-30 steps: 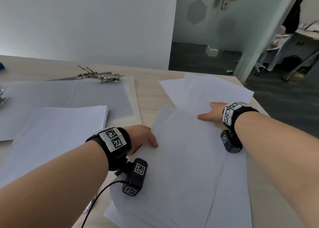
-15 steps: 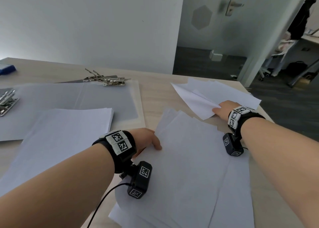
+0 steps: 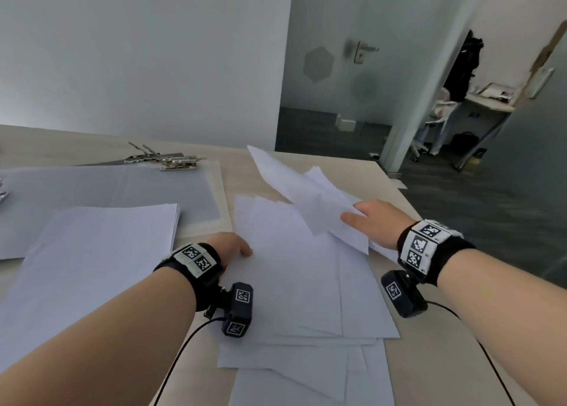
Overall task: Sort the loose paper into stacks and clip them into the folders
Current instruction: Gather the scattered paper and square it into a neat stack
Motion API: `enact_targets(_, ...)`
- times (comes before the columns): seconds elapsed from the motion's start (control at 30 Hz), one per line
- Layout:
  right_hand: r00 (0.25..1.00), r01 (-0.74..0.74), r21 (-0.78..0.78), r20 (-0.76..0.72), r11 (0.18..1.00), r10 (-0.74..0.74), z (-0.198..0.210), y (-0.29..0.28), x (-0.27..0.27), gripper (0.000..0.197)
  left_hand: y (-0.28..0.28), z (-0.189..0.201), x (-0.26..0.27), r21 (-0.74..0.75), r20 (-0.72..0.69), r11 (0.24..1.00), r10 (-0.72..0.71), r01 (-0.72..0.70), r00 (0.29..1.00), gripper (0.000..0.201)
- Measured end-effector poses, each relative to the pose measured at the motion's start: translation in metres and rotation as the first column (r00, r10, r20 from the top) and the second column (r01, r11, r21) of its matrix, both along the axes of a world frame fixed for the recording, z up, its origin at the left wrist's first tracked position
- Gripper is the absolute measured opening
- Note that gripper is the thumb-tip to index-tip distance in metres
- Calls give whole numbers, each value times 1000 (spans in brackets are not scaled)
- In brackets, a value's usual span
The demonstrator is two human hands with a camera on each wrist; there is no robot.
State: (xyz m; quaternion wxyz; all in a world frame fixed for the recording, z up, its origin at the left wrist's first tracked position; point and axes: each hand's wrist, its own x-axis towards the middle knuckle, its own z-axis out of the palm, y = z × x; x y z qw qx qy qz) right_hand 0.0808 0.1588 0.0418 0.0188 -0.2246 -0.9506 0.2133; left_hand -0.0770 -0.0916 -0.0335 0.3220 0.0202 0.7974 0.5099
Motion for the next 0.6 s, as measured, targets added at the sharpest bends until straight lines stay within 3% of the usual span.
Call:
enact_targets(0.07, 997, -39, 68, 63, 997, 35, -4, -20, 19, 40, 0, -7, -3, 54, -1, 997, 50, -50, 999, 19)
enact_targets(0.2, 961, -165, 125, 243, 978, 131, -24, -55, 54, 33, 11, -78, -65, 144, 126, 970, 176, -194, 976, 133)
enact_targets(0.27, 917, -232, 115, 358, 966, 177, -33, -64, 66, 53, 14, -98, -79, 174, 196, 964, 166, -201, 967, 148)
enact_targets(0.33, 890, -239, 76, 416, 968, 187, -36, -65, 73, 67, 9, -76, -57, 207, 210, 965, 115, -159, 971, 146)
enact_targets(0.4, 918, -175, 49, 369, 983, 145, -34, -56, 75, 65, 1, -40, -22, 244, 176, 959, 100, -142, 979, 134)
enact_targets(0.5, 956, -7, 91, 293, 996, -20, -34, -29, 74, 66, -6, -4, 11, 190, 29, 976, 102, -105, 994, 90)
enact_targets(0.57, 928, 104, 147, 341, 984, -149, -38, -8, 75, 73, -4, -4, 11, 71, -76, 995, 72, -66, 995, 53)
enact_targets(0.6, 905, 142, 158, 379, 977, -193, -42, 1, 75, 77, -2, -3, 11, 2, -92, 999, 48, -48, 995, 44)
